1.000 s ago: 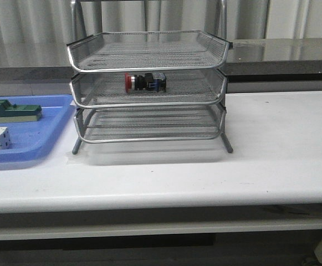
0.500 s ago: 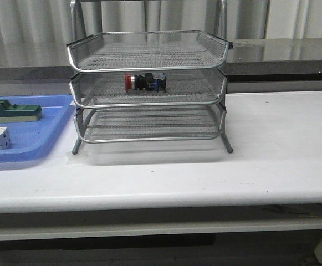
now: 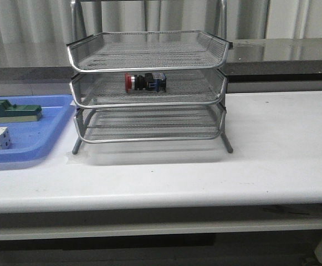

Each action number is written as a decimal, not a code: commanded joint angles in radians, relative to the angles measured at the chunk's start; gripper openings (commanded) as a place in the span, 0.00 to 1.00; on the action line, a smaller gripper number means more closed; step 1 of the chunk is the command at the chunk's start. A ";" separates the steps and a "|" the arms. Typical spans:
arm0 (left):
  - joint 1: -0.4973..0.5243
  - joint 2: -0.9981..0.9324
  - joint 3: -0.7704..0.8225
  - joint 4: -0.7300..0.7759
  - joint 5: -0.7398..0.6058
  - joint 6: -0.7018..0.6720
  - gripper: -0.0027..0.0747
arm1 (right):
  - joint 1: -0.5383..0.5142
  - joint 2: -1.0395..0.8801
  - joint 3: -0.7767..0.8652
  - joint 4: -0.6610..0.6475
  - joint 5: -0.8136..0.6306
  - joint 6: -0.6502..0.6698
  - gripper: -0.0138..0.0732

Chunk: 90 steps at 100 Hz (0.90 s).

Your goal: Place button on rack with both arms

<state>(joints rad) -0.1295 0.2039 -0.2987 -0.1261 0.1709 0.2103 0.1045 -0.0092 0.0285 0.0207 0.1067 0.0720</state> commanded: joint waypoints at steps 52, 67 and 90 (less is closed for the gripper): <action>0.002 0.001 0.149 0.181 -0.171 -0.248 0.01 | -0.005 -0.021 -0.020 -0.008 -0.088 0.001 0.09; 0.012 -0.066 0.215 0.181 -0.195 -0.248 0.01 | -0.005 -0.021 -0.020 -0.008 -0.088 0.001 0.09; 0.118 -0.202 0.296 0.164 -0.193 -0.248 0.01 | -0.005 -0.021 -0.020 -0.008 -0.088 0.001 0.09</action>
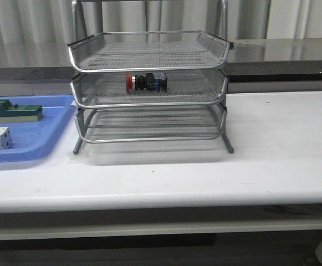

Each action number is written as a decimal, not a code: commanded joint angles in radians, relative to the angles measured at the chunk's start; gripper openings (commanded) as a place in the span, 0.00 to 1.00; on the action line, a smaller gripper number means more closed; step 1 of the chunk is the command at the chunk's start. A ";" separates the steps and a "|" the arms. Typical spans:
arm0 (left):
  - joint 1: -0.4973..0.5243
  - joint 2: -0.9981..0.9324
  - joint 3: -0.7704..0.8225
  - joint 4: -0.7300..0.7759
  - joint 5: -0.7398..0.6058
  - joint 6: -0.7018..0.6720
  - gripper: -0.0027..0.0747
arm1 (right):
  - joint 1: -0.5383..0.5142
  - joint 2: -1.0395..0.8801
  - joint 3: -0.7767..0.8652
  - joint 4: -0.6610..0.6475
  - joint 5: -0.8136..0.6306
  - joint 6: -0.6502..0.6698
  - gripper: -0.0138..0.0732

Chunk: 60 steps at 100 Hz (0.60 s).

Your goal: Place button on rack with both arms

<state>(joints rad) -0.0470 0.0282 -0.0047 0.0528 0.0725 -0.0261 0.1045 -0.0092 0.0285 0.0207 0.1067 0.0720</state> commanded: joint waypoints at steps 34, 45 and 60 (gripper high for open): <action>0.074 -0.064 0.057 -0.044 -0.120 -0.013 0.01 | -0.005 -0.021 -0.020 -0.008 -0.088 0.001 0.09; 0.074 -0.064 0.057 -0.044 -0.120 -0.013 0.01 | -0.005 -0.021 -0.020 -0.008 -0.088 0.001 0.09; 0.074 -0.064 0.057 -0.053 -0.120 -0.013 0.01 | -0.005 -0.021 -0.020 -0.008 -0.088 0.001 0.09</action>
<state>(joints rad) 0.0252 -0.0037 -0.0031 0.0191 0.0386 -0.0266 0.1045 -0.0108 0.0285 0.0207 0.1054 0.0720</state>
